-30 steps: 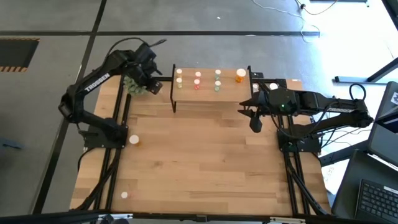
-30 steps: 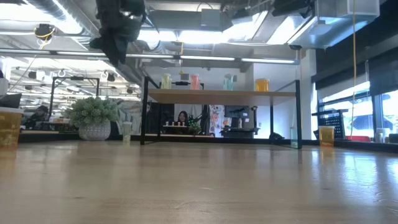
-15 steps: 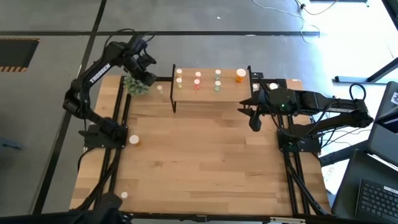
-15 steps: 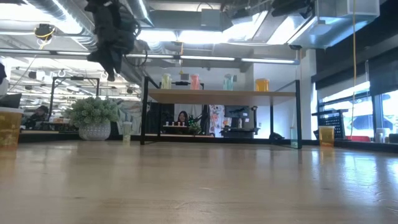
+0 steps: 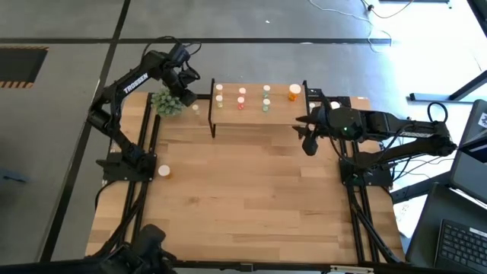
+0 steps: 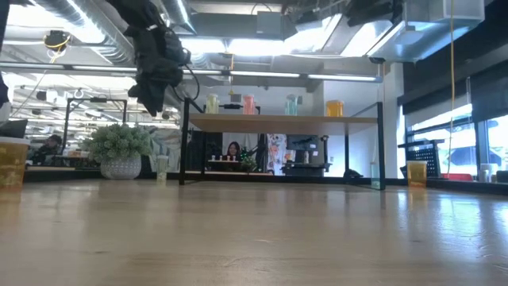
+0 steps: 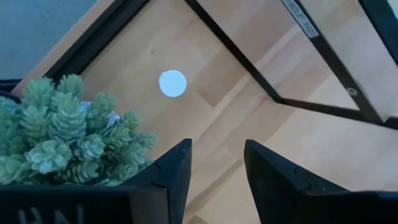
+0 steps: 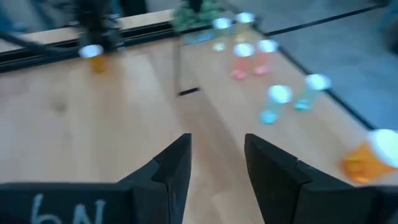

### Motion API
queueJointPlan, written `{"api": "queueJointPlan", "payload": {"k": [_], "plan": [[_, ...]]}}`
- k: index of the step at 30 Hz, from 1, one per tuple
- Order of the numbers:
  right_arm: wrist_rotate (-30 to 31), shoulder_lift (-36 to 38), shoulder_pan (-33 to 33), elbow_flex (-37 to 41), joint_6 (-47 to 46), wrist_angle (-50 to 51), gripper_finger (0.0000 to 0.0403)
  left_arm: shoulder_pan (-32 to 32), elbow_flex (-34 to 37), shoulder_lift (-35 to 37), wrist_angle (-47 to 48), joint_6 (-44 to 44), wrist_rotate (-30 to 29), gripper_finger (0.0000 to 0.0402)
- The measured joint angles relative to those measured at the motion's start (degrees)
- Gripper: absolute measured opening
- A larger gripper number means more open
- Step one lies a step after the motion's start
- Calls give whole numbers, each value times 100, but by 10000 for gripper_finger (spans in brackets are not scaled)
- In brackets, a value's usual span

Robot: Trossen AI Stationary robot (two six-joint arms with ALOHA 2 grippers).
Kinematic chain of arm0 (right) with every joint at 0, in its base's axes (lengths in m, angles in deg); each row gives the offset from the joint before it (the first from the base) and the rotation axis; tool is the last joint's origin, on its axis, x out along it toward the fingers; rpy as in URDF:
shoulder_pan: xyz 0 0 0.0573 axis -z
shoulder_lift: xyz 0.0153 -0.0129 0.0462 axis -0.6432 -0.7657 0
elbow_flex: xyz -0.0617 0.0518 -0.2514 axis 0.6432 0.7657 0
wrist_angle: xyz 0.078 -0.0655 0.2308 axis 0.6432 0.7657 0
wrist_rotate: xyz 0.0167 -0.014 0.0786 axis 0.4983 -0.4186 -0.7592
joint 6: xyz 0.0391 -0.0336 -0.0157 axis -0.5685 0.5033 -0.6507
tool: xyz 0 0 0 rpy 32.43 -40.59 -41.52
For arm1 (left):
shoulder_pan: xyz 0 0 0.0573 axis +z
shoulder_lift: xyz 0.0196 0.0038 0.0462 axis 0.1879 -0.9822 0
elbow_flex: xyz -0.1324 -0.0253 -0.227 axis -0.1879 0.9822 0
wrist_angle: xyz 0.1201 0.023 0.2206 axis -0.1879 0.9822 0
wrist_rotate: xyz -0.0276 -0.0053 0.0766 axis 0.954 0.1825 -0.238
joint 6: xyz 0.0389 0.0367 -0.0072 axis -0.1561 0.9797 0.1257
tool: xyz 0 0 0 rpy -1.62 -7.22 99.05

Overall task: Pick and place medicine bottles onto shelf by color
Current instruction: Put the yellow pill bottle on the shelf aligned with the other yellow pill bottles

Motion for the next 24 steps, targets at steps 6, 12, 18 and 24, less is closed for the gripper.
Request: {"api": "queueJointPlan", "payload": {"k": [6,12,18,24], "plan": [[708,0,0,0,17,0,152,33,0,-92,1,188,3,142],[729,0,0,0,19,0,152,157,0,-285,3,660,137,142],[730,0,0,0,19,0,152,96,0,-500,-47,1670,88,142],[731,0,0,0,19,0,152,12,0,-674,-425,2547,-143,142]]}}
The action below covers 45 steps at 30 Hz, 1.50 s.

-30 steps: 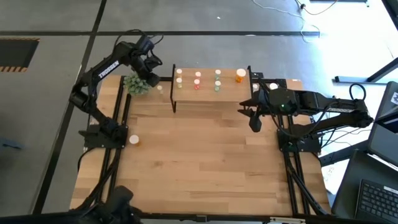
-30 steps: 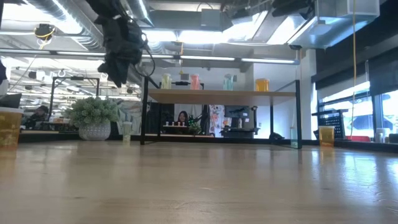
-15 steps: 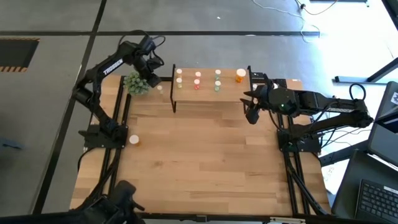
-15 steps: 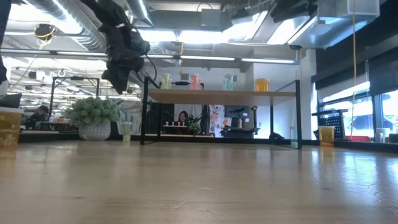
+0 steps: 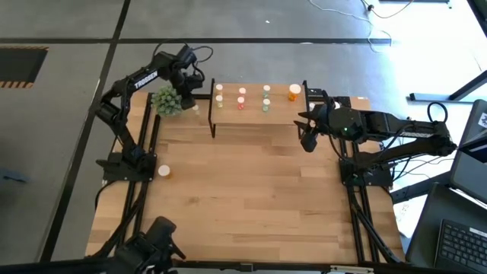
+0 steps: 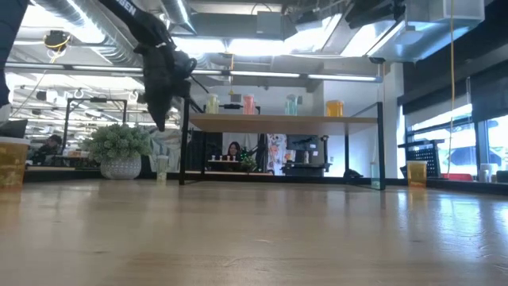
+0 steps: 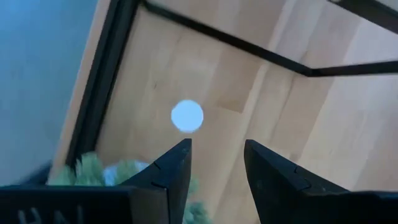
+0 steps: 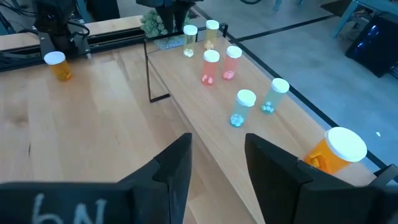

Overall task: Pick and place medicine bottles onto shelf by color
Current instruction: Put the yellow pill bottle on the shelf aligned with the other yellow pill bottles

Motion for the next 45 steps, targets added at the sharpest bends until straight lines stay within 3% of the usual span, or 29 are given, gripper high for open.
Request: {"api": "queueJointPlan", "payload": {"k": [4,12,32,45], "plan": [[0,0,0,0,0,0,152,-1,0,-25,-29,953,105,142],[2,0,0,0,0,0,152,-1,13,-25,-203,1948,112,142],[2,2,-2,1,-17,-1,152,-14,1206,-22,-1906,1628,-201,142],[2,4,-2,2,-8,-2,152,-3,1364,-22,-2026,1197,-299,142]]}}
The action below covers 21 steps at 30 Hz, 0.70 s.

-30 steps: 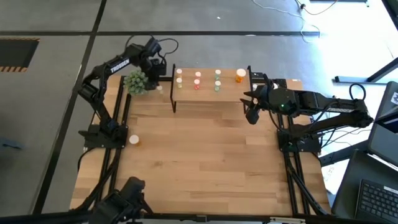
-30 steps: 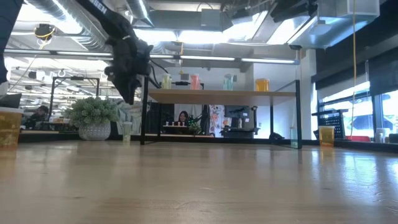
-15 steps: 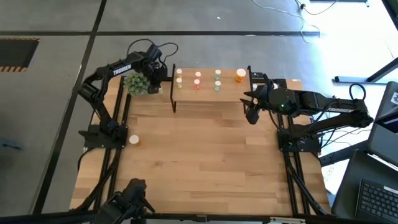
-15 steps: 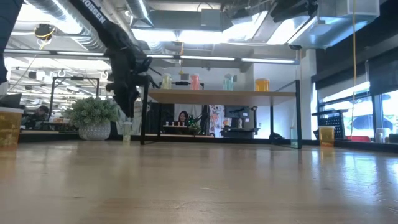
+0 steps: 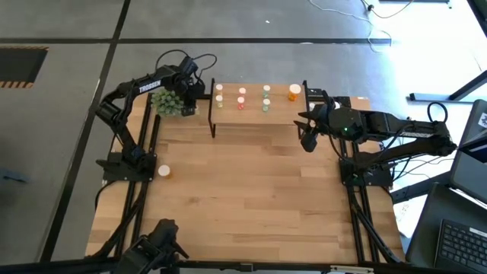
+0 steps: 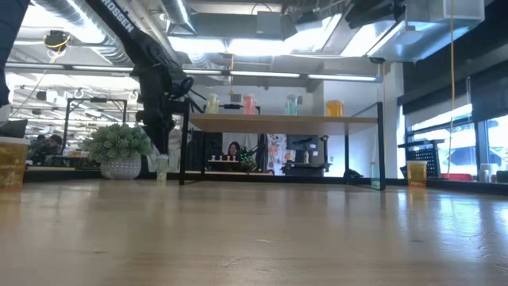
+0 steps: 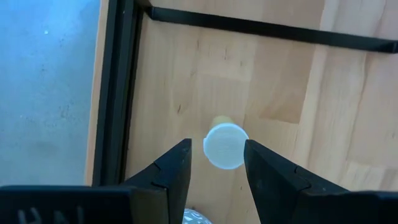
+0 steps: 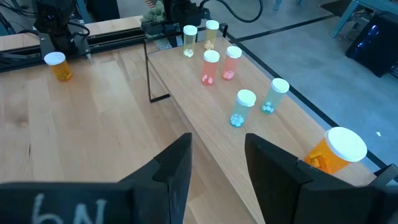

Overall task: Pick and place medicine bottles onto shelf by color
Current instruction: Put the yellow pill bottle on the shelf aligned with the other yellow pill bottles

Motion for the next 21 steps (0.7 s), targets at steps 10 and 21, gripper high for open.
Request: {"api": "queueJointPlan", "payload": {"k": [10,21], "plan": [[0,0,0,0,8,0,152,0,0,0,43,-169,7,142],[0,0,0,0,10,1,152,2,-2,0,111,-320,144,142]]}}
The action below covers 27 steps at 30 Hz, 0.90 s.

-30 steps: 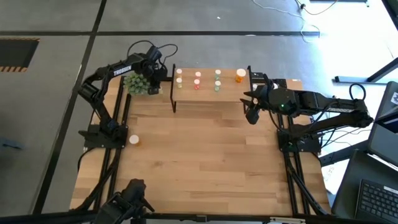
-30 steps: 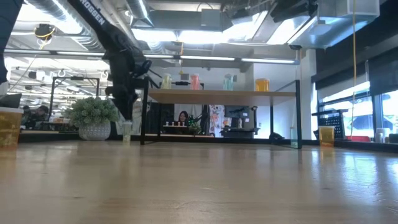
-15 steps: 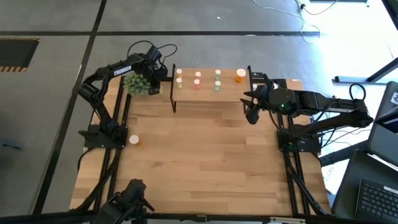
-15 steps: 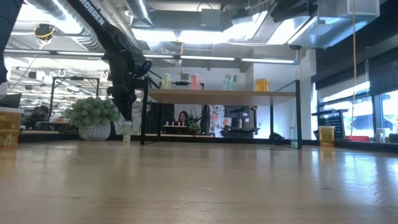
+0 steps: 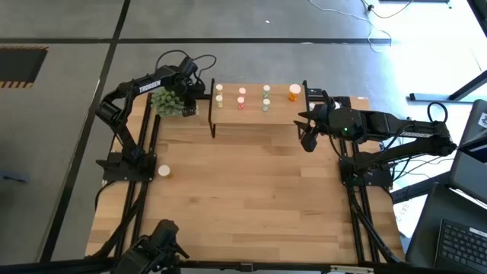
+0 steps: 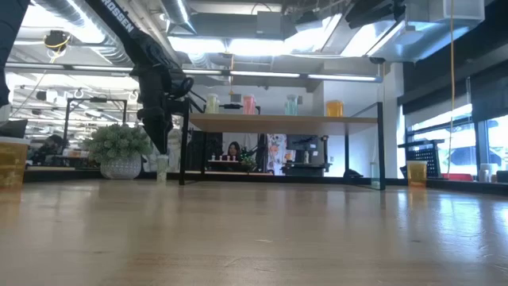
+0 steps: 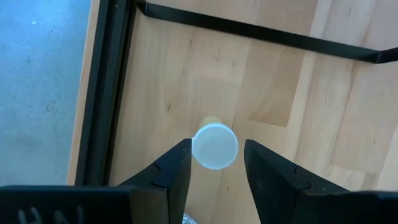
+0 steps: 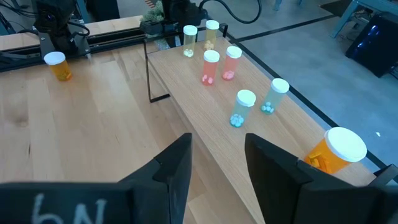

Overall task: Pick and place medicine bottles onto shelf by color
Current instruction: Put the yellow pill bottle on the shelf aligned with the other yellow pill bottles

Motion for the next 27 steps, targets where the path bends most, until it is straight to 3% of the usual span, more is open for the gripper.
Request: {"api": "queueJointPlan", "payload": {"k": [27], "plan": [[-48,0,0,0,283,-1,152,-2,0,0,50,-243,-7,142]]}}
